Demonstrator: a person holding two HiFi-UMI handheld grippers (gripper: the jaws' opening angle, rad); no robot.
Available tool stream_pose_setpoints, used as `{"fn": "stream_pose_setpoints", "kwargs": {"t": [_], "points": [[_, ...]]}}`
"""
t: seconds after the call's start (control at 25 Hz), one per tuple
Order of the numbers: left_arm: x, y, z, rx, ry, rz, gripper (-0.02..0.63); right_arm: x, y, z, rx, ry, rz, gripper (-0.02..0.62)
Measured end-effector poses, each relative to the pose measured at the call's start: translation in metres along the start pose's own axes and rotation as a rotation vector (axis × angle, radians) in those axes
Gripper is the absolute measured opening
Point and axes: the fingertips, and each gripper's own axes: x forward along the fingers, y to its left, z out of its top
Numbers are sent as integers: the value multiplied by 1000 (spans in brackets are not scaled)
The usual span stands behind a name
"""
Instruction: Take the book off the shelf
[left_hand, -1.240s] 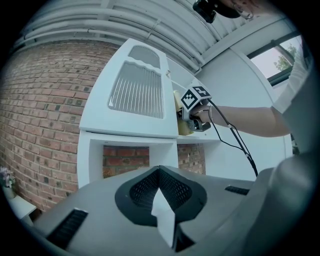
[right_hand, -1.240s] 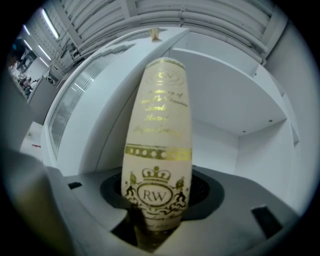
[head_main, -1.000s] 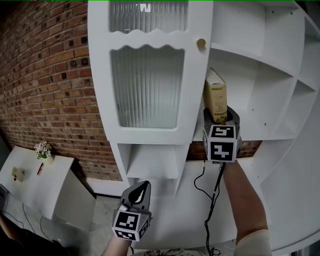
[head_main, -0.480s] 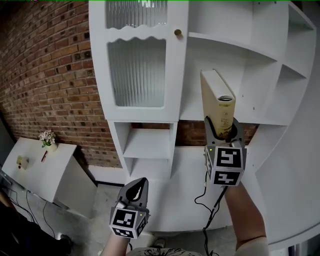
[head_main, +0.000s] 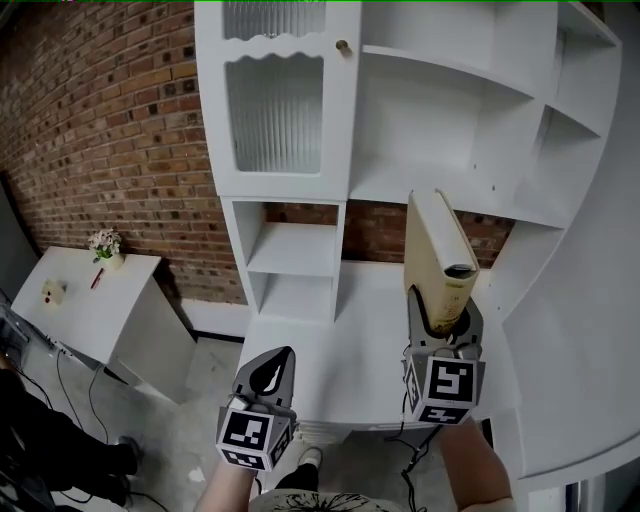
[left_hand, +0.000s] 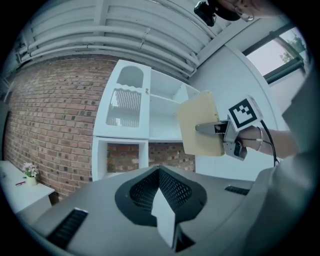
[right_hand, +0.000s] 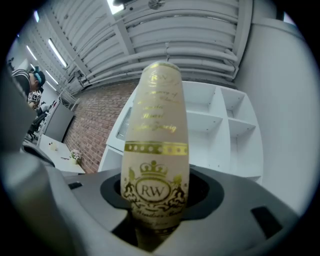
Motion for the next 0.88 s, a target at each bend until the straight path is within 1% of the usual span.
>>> {"fn": "stream_pose_setpoints", "kwargs": {"t": [0.12,0.24,0.44,0.64,0.88], "points": [[-18,-13,-2,27,-9,2,3,-33,10,-27,11,19,15,230],[-34,-25,-7,33,3,0,3,-60,18,-55,35,41,43,230],[-60,-44,-9,54,-24,-27,3,-106,31,-90,68,66,92,230],[-81,-64,-16,92,-31,-61,3,-149,44,-108,98,72,140,230],[-100,-81,-28,92,-22,-70,3,-186,58,-117,138,94,177,230]]}}
